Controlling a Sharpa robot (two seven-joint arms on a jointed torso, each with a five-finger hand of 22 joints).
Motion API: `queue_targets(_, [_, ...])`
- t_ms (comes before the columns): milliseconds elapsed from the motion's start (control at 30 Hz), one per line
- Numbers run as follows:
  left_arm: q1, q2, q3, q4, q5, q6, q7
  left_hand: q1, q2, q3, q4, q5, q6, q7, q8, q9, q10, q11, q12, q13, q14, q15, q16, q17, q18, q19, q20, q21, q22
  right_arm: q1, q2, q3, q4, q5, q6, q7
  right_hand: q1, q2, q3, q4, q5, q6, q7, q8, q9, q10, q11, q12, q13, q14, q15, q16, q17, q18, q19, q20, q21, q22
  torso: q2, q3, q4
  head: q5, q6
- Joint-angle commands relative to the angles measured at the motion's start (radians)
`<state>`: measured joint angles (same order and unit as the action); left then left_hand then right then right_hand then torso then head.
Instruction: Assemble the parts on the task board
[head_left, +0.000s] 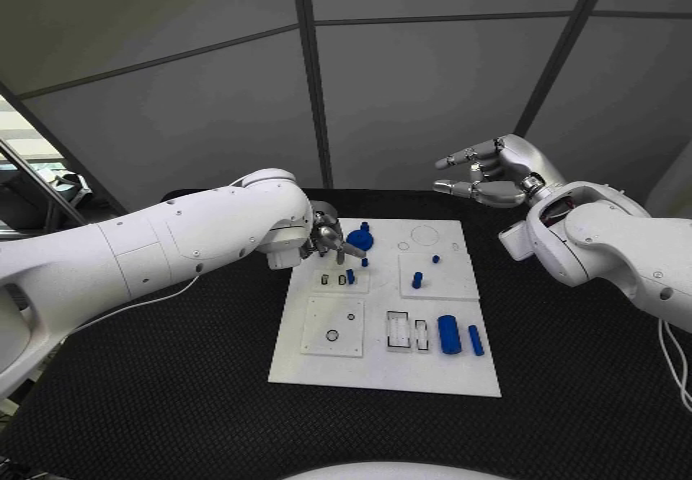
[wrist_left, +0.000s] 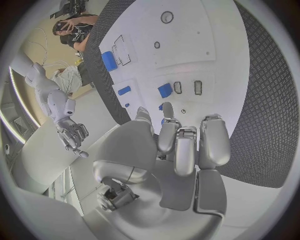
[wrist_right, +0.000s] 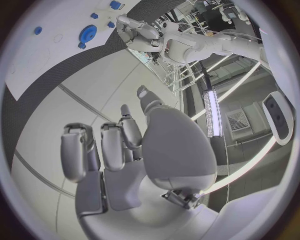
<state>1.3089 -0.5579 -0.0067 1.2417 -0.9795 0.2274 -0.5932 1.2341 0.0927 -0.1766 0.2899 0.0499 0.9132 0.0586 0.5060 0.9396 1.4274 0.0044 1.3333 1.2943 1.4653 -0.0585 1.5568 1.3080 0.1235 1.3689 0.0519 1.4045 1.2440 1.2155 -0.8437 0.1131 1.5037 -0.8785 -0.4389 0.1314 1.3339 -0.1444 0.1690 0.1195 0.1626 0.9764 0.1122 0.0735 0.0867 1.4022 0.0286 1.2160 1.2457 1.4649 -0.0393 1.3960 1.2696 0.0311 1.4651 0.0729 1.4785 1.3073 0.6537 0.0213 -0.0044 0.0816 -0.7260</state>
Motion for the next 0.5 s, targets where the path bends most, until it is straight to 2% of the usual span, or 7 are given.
queue_targets(33, [0.002,0.006,-0.001,-0.009,-0.02,0.022,-0.02,-0.01,0.003,-0.007,0.0,-0.001,-0.004,-0.003,0.005,0.004,0.006,-0.012,0.044,0.149,0.096,-0.006,-0.002,0.241,-0.054,0.001,-0.003,0.002,0.0,0.002,0.003,0.001,-0.001,0.006,-0.007,-0.003,-0.007,0.001,-0.003,-0.002,0.005,0.003,0.001,-0.004,-0.001,-0.005,0.0,-0.006,-0.001,0.038,-0.006,-0.004,-0.001,0.008,0.009,-0.005,-0.007,0.113,0.001,0.0,0.0007,-0.003,-0.003])
queue_targets(267, [0.002,0.024,-0.003,-0.032,-0.022,0.047,-0.025,-0.019,0.001,-0.013,0.0,-0.001,-0.006,-0.003,0.005,0.014,0.003,-0.012,0.04,0.148,0.096,-0.006,-0.002,0.242,-0.054,0.0,-0.003,0.003,0.001,0.002,0.009,0.001,-0.007,0.006,-0.007,-0.007,-0.008,0.001,-0.003,-0.002,0.006,0.003,0.001,-0.004,-0.001,-0.005,0.0,-0.007,-0.002,0.037,-0.006,-0.004,-0.001,0.008,0.008,-0.005,-0.008,0.112,0.0,0.0,0.0016,-0.003,-0.008])
queue_targets(500, [0.0,0.042,-0.015,-0.053,-0.022,0.06,-0.027,-0.023,0.002,-0.015,0.0,-0.001,-0.006,-0.003,0.004,0.018,0.0,-0.012,0.035,0.145,0.094,-0.006,-0.006,0.236,-0.052,-0.007,-0.003,-0.002,-0.009,0.002,0.013,0.001,-0.01,0.006,-0.004,-0.01,-0.008,0.001,-0.003,-0.002,0.006,0.003,0.001,-0.004,-0.001,-0.005,0.0,-0.007,-0.002,0.037,-0.006,-0.004,-0.001,0.008,0.008,-0.005,-0.008,0.112,0.0,-0.0004,-0.0004,-0.001,-0.014])
